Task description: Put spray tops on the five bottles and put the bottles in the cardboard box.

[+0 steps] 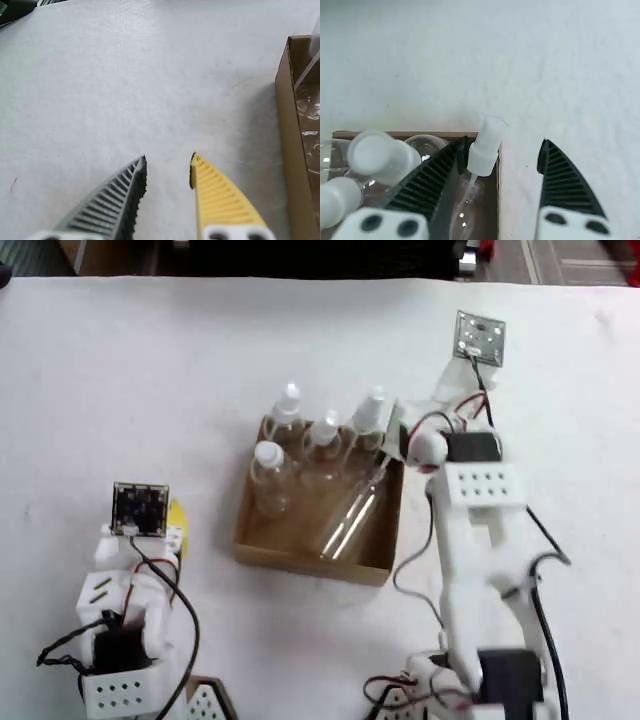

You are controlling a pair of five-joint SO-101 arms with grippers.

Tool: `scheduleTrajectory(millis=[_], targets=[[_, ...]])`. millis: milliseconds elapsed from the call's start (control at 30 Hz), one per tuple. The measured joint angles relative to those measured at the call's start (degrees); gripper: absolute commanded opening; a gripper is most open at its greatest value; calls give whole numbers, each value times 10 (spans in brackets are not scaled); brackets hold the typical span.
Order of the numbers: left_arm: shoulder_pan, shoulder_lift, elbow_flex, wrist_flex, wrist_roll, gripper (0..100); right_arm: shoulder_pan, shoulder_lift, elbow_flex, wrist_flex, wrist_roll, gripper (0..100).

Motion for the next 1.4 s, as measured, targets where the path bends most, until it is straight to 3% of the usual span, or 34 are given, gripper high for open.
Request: scheduleTrajectory(millis=[700,1400], targets=[[0,0,0,0,0,138,3,87,-8,-90,-37,197],[0,0,0,0,0,138,-15,130,-8,-98,-38,164]])
